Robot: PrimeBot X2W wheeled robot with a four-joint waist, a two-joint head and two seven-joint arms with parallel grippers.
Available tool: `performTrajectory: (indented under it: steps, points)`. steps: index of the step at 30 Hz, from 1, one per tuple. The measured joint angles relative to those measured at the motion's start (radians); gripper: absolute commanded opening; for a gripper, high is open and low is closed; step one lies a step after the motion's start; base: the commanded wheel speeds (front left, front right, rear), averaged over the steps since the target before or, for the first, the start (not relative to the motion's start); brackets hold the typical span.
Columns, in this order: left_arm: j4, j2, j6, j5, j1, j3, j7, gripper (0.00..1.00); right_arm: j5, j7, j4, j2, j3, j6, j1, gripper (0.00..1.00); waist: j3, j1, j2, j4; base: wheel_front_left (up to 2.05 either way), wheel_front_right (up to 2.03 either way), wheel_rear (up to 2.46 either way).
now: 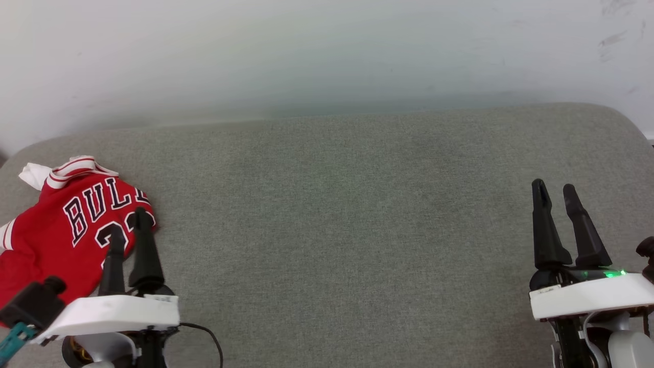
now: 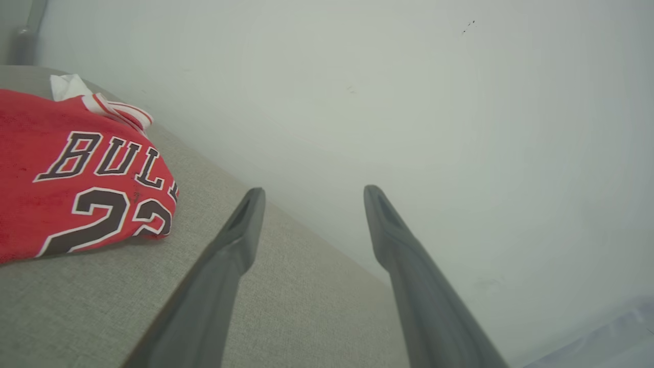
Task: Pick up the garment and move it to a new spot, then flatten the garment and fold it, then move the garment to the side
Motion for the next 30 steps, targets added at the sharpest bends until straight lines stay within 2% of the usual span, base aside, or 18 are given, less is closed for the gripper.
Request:
performTrajectory:
  steps: [10, 12, 16, 26, 30]
  points:
    - [-0.044, 0.001, -0.007, 0.202, 0.016, -0.108, -0.03, 1.0, -0.177, -0.028, -0.018, 0.0, 0.029, 0.0, -0.001, 1.0, 0.008, 0.0, 0.0, -0.005, 0.0, 0.0, 0.0]
    - [-0.045, 0.009, 0.005, 0.257, 0.022, -0.132, -0.034, 1.0, -0.2, -0.035, -0.017, 0.0, 0.032, 0.0, -0.001, 1.0, 0.009, 0.0, 0.0, -0.007, 0.0, 0.0, 0.0]
    - [-0.052, 0.044, 0.06, 0.332, 0.025, -0.199, -0.045, 1.0, -0.26, -0.045, -0.017, 0.0, 0.044, 0.0, -0.001, 1.0, 0.009, 0.0, 0.0, -0.01, 0.0, 0.0, 0.0]
    - [-0.053, 0.161, 0.261, 0.456, 0.012, -0.403, -0.069, 1.0, -0.381, -0.071, -0.002, 0.0, 0.058, 0.0, 0.0, 1.0, 0.015, 0.0, 0.0, -0.017, 0.0, 0.0, 0.0]
    - [-0.039, 0.199, 0.327, 0.482, 0.005, -0.474, -0.079, 1.0, -0.425, -0.08, 0.008, 0.0, 0.062, 0.0, 0.001, 1.0, 0.018, 0.0, 0.0, -0.02, 0.0, 0.0, 0.0]
